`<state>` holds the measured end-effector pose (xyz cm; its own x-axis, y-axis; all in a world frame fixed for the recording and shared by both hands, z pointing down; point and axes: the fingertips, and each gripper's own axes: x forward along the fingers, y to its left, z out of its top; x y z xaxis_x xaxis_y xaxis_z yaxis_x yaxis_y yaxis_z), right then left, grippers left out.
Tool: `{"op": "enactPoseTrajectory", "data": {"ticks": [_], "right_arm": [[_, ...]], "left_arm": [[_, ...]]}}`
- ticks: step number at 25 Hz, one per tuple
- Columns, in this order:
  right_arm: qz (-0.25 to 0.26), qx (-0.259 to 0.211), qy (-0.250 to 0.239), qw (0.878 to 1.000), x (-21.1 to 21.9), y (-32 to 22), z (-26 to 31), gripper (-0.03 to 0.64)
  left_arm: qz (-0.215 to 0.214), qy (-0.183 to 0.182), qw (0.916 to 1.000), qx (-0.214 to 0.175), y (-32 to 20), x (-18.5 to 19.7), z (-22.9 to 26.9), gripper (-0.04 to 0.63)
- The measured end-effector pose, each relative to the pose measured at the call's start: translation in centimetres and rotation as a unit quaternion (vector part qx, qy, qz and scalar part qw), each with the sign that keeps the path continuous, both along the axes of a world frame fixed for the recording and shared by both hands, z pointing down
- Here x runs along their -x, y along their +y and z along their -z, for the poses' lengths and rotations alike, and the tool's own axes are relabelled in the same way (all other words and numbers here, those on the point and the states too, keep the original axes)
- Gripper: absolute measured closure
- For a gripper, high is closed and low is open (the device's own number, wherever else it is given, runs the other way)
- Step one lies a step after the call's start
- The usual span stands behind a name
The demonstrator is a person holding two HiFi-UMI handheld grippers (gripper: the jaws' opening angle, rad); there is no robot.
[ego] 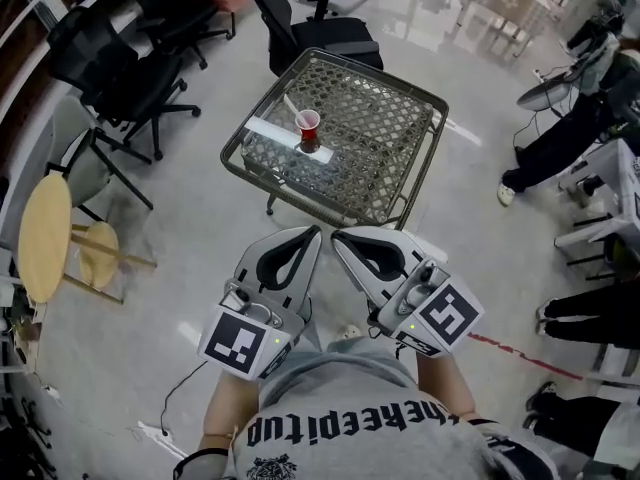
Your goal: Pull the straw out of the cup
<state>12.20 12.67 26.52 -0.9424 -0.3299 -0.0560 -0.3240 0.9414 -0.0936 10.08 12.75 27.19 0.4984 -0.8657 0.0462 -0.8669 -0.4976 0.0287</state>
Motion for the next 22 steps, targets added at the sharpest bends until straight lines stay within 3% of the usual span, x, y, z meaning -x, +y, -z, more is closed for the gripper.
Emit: {"op": "enactPoseTrajectory", "data": {"ticks": [3,7,11,22], "right_arm": [[-0.017,-0.003,-0.001,1.0,1.8,-1.5,0.5,0.609],[-0.042,-0.004,0.0,0.999,4.3,-3.4,0.9,0.609],[-0.062,-0.002,0.002,0.998,6.8,-5.0,0.9,0.609],[-0.111,0.002,0.005,0.994,11.4,-7.6,1.0,0.609]], "left_arm": [[-0.018,-0.001,0.9997,0.016,-1.2,1.9,-0.3,0.569],[-0.036,-0.002,0.9993,0.0,-3.3,4.7,0.5,0.569],[-0.059,-0.003,0.9981,0.016,-4.8,7.0,0.2,0.569],[-0.11,-0.001,0.9938,0.015,-7.8,11.6,0.2,0.569]]}}
